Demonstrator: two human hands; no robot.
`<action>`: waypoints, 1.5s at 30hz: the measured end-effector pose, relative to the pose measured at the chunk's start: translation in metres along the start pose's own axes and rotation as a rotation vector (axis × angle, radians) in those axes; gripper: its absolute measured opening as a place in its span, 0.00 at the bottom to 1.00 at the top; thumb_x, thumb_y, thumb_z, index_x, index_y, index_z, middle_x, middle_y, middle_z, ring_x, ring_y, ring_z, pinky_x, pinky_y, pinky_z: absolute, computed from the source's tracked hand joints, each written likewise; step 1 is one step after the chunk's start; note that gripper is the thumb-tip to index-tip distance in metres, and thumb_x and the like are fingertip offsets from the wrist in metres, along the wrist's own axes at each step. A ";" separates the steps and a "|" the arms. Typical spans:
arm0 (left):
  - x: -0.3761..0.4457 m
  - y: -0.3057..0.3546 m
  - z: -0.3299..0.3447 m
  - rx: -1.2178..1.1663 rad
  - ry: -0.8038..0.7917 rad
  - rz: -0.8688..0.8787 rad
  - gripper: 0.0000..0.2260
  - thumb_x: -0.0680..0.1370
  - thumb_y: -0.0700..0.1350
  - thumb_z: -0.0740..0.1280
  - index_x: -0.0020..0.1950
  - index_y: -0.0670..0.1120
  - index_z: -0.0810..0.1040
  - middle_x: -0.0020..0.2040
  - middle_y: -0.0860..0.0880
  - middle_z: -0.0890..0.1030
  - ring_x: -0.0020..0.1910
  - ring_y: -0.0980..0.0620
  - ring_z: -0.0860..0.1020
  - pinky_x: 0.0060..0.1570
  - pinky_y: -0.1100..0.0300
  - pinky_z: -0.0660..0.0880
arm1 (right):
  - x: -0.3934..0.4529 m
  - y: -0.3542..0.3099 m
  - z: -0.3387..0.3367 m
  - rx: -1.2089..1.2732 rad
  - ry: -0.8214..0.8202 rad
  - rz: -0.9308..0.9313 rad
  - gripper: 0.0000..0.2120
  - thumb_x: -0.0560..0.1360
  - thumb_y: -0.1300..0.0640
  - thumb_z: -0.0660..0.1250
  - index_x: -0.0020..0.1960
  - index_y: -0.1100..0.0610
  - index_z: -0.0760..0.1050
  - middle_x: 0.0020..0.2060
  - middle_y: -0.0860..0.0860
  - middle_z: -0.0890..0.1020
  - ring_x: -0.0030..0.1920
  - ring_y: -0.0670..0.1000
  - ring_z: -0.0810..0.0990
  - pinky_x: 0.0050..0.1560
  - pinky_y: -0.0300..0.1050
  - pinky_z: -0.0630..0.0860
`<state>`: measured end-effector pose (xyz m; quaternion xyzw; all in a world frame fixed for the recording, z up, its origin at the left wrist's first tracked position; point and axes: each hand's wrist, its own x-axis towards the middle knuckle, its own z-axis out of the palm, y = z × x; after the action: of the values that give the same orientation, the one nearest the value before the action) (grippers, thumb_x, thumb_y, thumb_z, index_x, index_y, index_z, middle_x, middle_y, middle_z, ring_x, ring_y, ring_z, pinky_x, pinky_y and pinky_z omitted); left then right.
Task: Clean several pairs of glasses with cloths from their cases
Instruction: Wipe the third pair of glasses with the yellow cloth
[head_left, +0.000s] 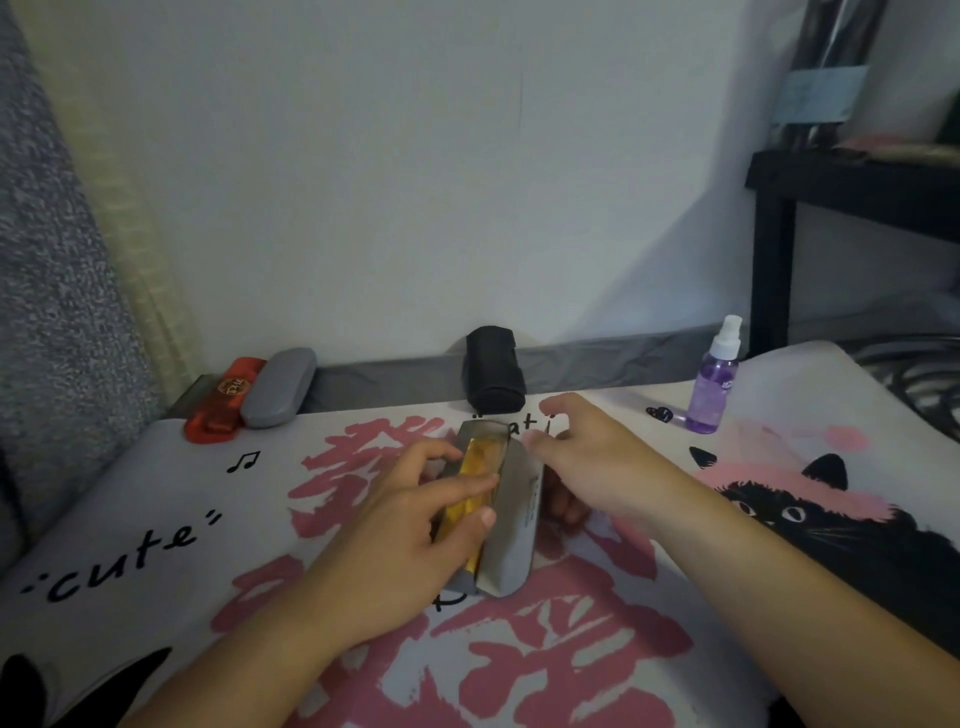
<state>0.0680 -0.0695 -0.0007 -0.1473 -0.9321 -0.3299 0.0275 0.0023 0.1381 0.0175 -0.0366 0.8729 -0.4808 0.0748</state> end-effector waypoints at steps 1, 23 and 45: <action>0.000 -0.001 -0.001 -0.076 -0.003 -0.035 0.18 0.80 0.62 0.59 0.68 0.65 0.77 0.66 0.71 0.62 0.67 0.72 0.62 0.68 0.60 0.69 | -0.001 -0.001 0.001 0.039 0.009 0.002 0.20 0.82 0.45 0.61 0.72 0.47 0.65 0.40 0.55 0.84 0.31 0.54 0.84 0.39 0.51 0.83; 0.005 -0.015 -0.004 -0.110 0.098 -0.110 0.17 0.85 0.47 0.59 0.73 0.58 0.73 0.59 0.66 0.68 0.60 0.68 0.70 0.57 0.74 0.66 | -0.002 -0.004 0.029 0.161 0.159 -0.208 0.20 0.79 0.70 0.59 0.49 0.46 0.80 0.45 0.42 0.78 0.37 0.40 0.74 0.37 0.32 0.67; -0.021 0.047 -0.002 0.395 0.132 -0.211 0.15 0.80 0.61 0.60 0.59 0.55 0.61 0.46 0.53 0.72 0.40 0.55 0.73 0.35 0.57 0.69 | -0.007 0.004 0.028 0.140 0.180 -0.196 0.13 0.81 0.63 0.62 0.56 0.45 0.75 0.59 0.48 0.75 0.44 0.48 0.80 0.32 0.33 0.71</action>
<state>0.1016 -0.0413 0.0262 -0.0189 -0.9849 -0.1511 0.0819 0.0140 0.1180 -0.0001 -0.0731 0.8328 -0.5466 -0.0485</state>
